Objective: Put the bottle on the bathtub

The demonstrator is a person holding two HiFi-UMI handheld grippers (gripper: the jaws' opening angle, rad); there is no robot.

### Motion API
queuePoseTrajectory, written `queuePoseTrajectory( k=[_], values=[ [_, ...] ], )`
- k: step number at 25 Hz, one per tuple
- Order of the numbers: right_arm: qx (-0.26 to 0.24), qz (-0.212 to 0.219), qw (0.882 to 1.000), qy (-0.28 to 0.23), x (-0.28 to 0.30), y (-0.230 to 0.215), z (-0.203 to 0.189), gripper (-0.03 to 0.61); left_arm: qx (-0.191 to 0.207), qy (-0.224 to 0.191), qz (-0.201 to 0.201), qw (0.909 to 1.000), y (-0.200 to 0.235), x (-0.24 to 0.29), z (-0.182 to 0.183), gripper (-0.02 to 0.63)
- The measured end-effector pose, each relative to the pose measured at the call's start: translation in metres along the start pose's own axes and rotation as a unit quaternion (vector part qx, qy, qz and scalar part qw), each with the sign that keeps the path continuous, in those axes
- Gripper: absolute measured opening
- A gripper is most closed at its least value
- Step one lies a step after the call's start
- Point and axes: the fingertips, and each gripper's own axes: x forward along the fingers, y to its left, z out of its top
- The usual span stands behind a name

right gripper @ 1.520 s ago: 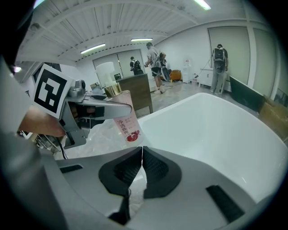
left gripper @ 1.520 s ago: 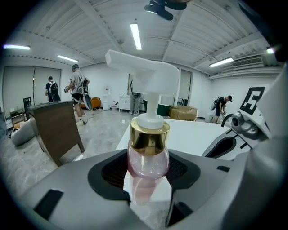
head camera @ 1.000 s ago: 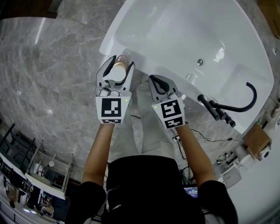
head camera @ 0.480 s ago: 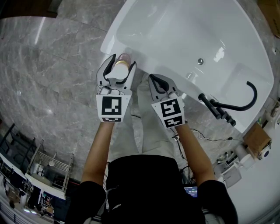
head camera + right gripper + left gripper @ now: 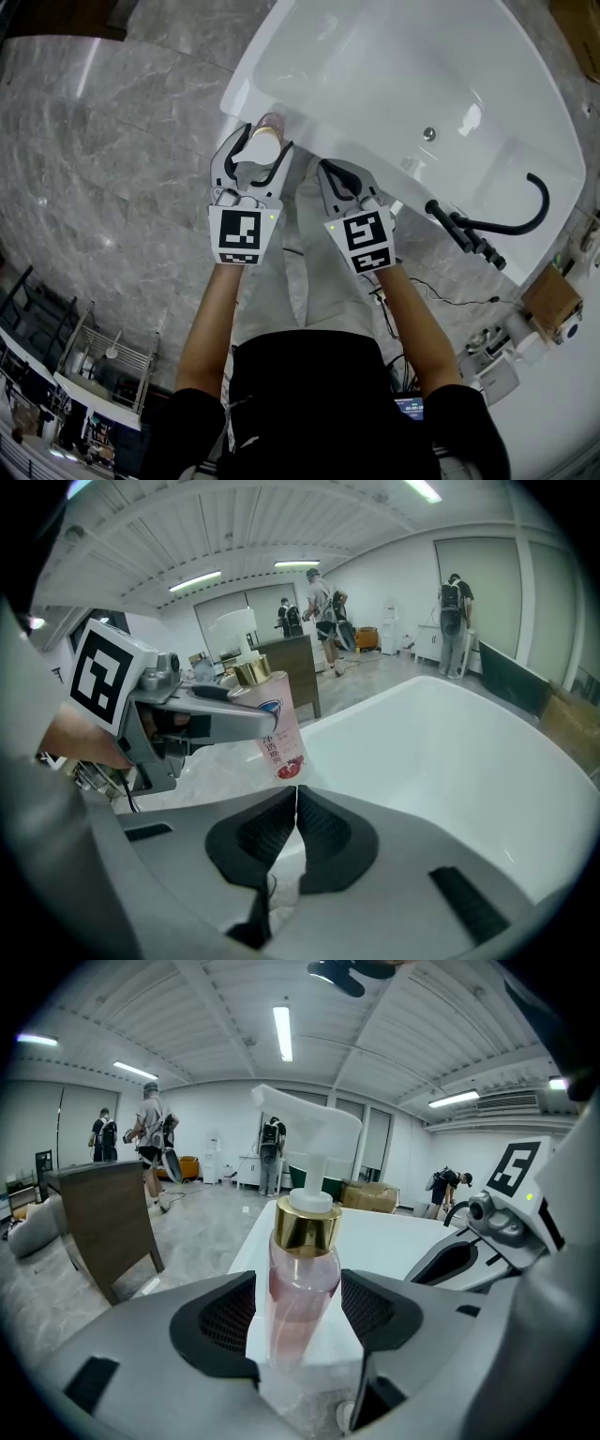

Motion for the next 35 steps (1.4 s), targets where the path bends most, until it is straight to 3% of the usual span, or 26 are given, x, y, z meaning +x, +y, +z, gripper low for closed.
queuePoseTrajectory(
  k=[11, 23, 27, 35],
  values=[
    [-0.020, -0.017, 0.999, -0.027, -0.029, 0.005, 0.042, 0.023, 0.005, 0.021, -0.006, 0.9997, -0.007, -0.038, 0.011, 0.269],
    [-0.025, -0.033, 0.996, -0.076, -0.069, 0.009, 0.103, 0.023, 0.012, 0.023, -0.001, 0.9997, -0.001, -0.083, 0.054, 0.107],
    [-0.039, -0.043, 0.994, -0.092, -0.087, 0.011, 0.123, 0.023, 0.015, 0.004, 0.004, 0.9999, 0.002, -0.102, 0.077, 0.042],
    [-0.069, -0.063, 0.985, -0.144, -0.143, 0.016, 0.186, 0.023, 0.035, -0.040, -0.001, 0.9986, -0.010, -0.134, 0.155, 0.020]
  ],
)
